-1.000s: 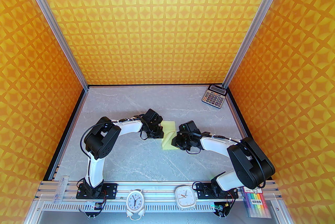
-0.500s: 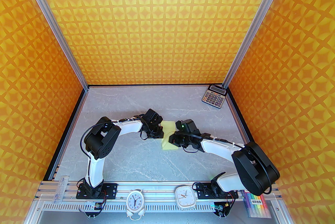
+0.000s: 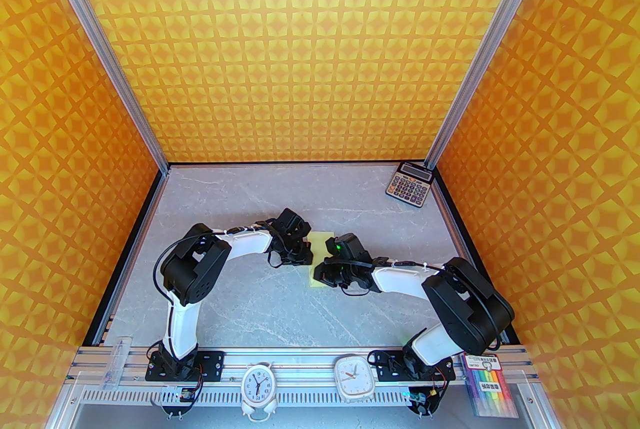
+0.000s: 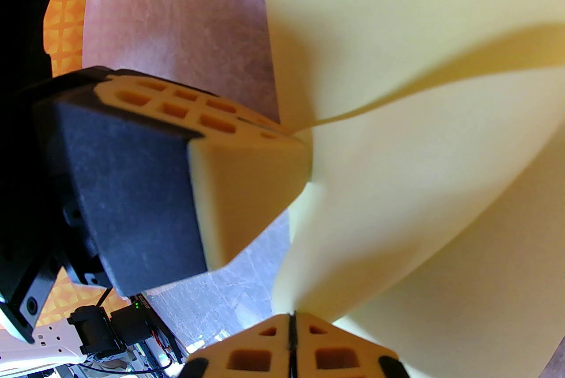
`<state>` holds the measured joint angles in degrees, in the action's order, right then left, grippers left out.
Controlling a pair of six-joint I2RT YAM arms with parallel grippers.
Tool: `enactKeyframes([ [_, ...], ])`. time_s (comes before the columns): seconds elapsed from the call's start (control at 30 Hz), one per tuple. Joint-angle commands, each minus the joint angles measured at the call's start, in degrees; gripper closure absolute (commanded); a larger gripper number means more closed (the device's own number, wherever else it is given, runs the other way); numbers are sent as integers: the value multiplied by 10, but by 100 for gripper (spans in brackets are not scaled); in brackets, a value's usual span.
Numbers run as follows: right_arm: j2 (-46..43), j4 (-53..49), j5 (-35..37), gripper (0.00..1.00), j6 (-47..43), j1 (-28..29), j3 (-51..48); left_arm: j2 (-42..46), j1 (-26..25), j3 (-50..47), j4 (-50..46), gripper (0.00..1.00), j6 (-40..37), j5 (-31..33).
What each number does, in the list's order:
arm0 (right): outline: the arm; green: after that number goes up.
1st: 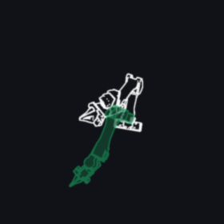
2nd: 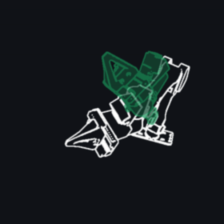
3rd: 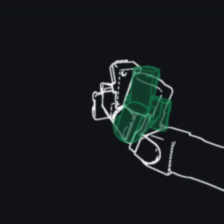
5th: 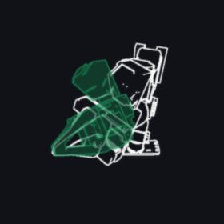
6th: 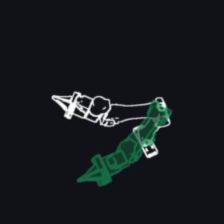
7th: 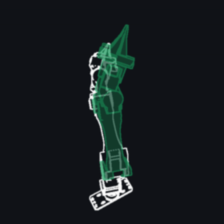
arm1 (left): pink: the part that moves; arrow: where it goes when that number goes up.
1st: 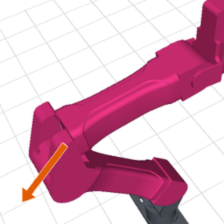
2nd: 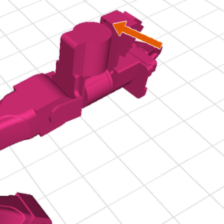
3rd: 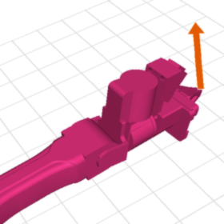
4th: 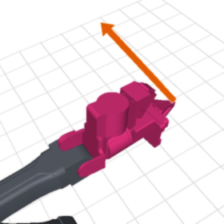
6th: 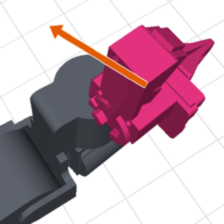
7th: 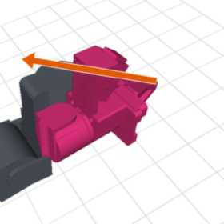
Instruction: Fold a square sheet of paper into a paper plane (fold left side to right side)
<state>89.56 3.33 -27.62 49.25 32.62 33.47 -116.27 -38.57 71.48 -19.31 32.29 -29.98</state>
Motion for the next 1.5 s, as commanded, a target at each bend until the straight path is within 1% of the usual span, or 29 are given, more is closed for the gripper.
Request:
enactKeyframes([
  [0.0, 10, 0, 4, 91, -2, 2, 15, -5, 5, 10, -19, 100, -12, 9],
  [0.73, 17, -11, 7, 91, -7, 3, 20, -13, 4, 35, -30, 98, -19, 9],
  [1.47, 23, -17, 8, 90, -10, 3, 23, -17, 5, 29, -29, 98, -17, 9],
])
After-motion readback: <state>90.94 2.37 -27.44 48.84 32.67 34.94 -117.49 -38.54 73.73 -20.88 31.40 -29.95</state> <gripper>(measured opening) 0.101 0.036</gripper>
